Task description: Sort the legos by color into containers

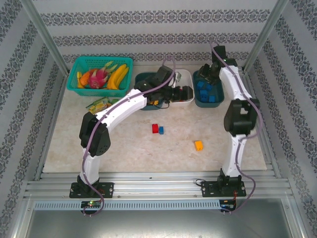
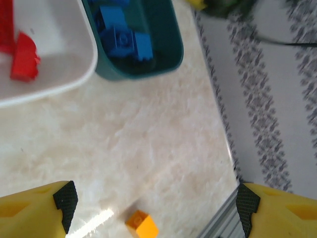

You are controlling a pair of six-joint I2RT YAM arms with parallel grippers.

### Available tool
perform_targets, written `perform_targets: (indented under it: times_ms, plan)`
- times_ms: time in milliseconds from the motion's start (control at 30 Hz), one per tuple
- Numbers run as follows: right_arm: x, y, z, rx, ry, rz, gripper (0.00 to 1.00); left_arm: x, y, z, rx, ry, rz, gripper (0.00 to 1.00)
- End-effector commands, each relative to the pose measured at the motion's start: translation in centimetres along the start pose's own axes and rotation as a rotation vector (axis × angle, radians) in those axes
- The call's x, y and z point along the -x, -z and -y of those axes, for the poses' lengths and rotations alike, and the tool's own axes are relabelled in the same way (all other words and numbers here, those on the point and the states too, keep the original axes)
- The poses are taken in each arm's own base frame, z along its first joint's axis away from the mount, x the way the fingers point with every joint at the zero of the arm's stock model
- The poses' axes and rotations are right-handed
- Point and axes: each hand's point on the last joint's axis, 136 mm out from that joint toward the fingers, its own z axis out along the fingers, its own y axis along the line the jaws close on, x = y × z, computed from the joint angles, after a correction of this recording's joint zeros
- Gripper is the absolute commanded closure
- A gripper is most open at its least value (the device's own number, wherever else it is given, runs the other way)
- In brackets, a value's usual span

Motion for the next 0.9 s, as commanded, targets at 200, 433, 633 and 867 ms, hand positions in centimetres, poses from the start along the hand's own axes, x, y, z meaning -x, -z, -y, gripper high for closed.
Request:
perform_targets:
  times_ms: [200, 433, 633, 867]
  plan:
    - [-9.9, 13.2, 2.4, -0.010, 0.027, 0.140, 0.37, -10.9, -5.6, -2.1, 0.174, 0.101, -0.281, 0.16]
    - [-16.1, 20.1, 3.8, 0.140, 0.097, 0.172, 0.26, -17.2, -8.8, -2.4, 0.266, 0.248, -0.402, 0.14]
    - [-20.2, 23.1, 4.1, 0.291, 0.140, 0.160, 0.23, -20.8, -10.8, -1.7, 0.331, 0.298, -0.475, 0.12]
    - [-22.1, 24.2, 5.8, 0.282, 0.133, 0.150, 0.24, -22.5, -12.1, -2.3, 0.432, 0.313, -0.498, 0.16]
